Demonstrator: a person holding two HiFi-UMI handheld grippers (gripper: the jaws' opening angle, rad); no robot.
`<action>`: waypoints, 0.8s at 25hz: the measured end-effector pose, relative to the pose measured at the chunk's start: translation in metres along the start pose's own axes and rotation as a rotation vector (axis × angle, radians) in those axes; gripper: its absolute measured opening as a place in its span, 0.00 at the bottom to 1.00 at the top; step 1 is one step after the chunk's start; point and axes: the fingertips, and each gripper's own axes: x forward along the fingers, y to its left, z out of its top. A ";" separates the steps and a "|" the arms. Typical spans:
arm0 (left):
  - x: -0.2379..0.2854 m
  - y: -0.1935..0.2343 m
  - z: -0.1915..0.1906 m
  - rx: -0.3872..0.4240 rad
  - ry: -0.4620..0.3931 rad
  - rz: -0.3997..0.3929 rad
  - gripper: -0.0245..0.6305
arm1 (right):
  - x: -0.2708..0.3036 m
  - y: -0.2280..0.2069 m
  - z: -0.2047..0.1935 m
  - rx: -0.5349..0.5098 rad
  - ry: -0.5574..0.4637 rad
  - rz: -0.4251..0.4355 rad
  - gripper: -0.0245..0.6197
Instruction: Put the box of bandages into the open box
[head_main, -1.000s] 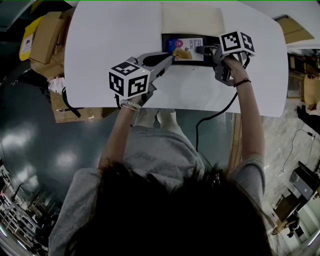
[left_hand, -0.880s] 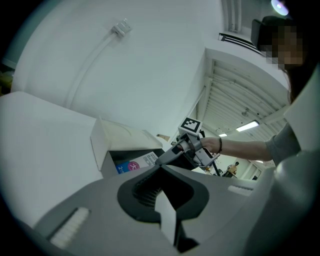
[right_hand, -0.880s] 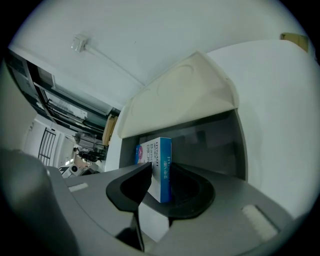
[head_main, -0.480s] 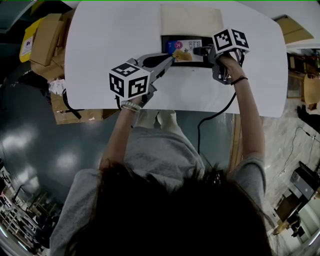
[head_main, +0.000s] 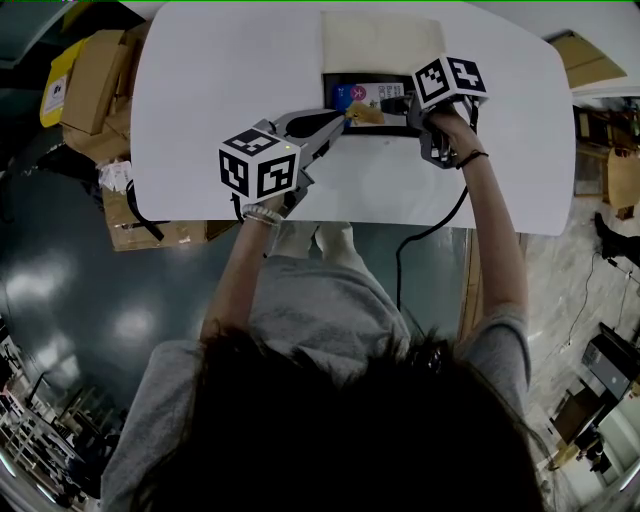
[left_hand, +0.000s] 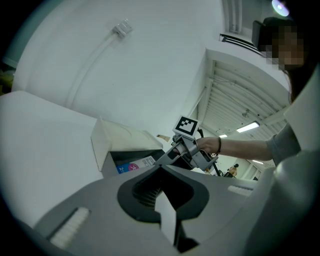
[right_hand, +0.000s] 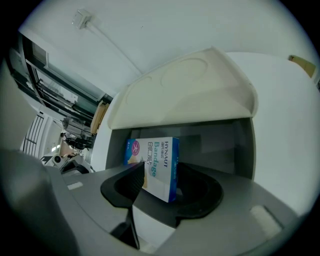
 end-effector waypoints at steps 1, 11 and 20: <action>0.000 0.000 0.000 0.000 0.000 0.000 0.03 | 0.001 0.000 0.000 -0.003 0.001 -0.005 0.39; -0.002 0.002 0.000 -0.001 0.001 0.001 0.03 | 0.005 -0.004 0.000 -0.016 0.009 -0.058 0.43; -0.004 0.003 0.000 0.001 -0.001 -0.001 0.03 | -0.002 -0.010 0.002 -0.029 -0.020 -0.105 0.42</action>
